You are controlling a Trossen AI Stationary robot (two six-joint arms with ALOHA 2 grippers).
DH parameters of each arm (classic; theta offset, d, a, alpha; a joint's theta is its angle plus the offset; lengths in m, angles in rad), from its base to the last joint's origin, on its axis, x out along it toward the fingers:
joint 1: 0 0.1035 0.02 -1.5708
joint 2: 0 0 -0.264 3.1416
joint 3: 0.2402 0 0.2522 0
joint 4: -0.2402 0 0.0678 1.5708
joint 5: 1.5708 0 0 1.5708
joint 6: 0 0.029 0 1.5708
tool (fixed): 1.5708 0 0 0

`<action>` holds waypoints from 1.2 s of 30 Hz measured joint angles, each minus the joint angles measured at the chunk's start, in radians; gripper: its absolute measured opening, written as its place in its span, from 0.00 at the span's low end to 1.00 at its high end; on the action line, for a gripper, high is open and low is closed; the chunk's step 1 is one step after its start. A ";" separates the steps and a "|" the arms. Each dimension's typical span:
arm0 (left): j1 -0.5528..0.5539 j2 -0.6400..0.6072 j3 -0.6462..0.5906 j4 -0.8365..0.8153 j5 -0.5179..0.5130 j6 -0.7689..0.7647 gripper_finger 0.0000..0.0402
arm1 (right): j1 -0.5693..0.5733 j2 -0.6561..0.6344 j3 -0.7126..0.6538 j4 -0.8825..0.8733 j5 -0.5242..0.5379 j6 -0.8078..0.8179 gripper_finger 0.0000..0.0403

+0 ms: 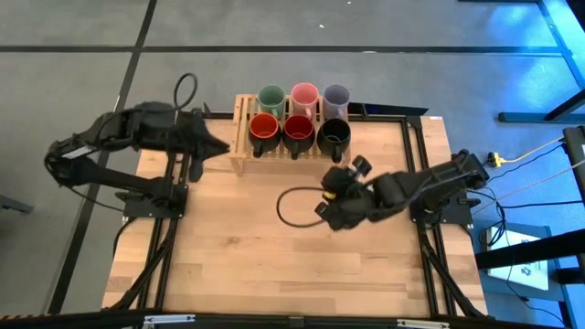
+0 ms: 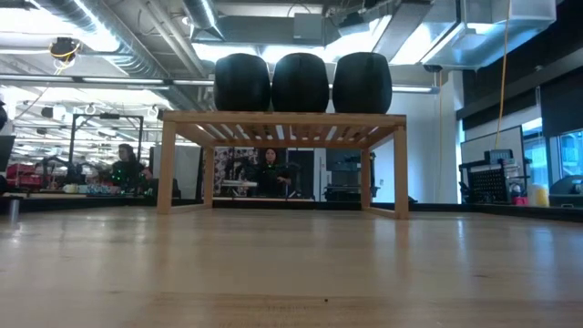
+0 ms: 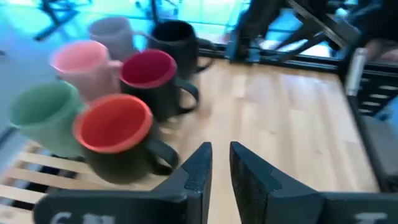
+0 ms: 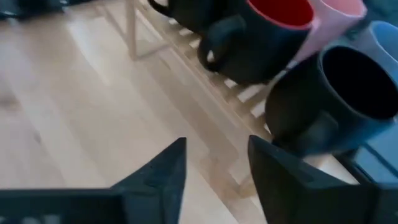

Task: Place coffee mugs
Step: Return to Home Position

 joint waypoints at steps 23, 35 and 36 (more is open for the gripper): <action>-0.046 -0.445 -0.638 0.448 0.312 -0.070 0.01 | -0.151 -0.036 0.000 0.675 -0.516 -0.558 0.01; -0.046 -0.476 -0.749 0.515 0.224 -0.079 0.01 | -0.209 -0.292 -0.360 0.881 -0.691 -0.646 0.00; -0.046 -0.476 -0.749 0.516 0.212 -0.078 0.01 | -0.219 -0.338 -0.425 0.936 -0.712 -0.645 0.00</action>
